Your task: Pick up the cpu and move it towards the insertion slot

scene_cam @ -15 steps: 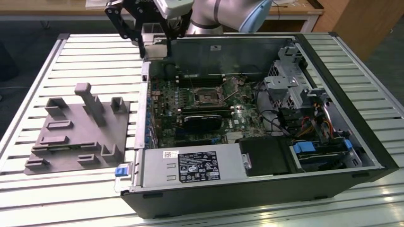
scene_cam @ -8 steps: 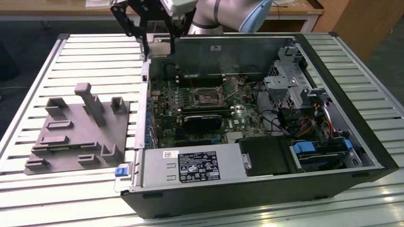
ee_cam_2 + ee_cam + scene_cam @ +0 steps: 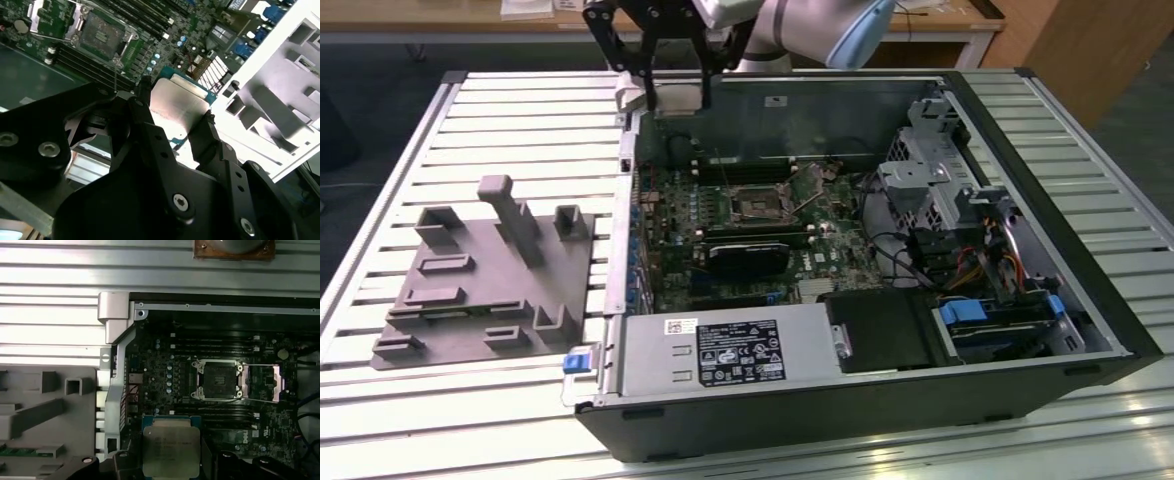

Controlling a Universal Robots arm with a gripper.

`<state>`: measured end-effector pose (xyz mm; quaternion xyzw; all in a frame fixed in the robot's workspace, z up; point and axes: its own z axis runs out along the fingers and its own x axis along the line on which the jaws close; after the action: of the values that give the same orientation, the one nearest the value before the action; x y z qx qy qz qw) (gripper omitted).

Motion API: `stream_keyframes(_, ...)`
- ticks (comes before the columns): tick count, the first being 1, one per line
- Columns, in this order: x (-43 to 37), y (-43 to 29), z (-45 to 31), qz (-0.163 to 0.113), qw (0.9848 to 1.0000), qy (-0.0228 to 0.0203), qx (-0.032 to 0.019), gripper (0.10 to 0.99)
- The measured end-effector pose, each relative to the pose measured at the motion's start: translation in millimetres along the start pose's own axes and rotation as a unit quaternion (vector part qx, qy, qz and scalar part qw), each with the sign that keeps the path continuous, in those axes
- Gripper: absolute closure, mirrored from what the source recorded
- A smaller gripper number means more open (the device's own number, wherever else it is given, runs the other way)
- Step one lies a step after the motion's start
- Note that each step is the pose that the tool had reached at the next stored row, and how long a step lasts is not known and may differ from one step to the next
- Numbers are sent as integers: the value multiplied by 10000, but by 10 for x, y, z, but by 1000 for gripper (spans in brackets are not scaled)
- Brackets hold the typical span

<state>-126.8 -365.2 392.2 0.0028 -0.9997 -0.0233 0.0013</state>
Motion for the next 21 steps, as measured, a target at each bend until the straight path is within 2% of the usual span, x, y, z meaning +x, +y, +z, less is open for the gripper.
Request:
stream_keyframes(11,-323,66,9,1,10000,0,0,541)
stream_keyframes(21,-570,121,15,1,10000,0,-1,541)
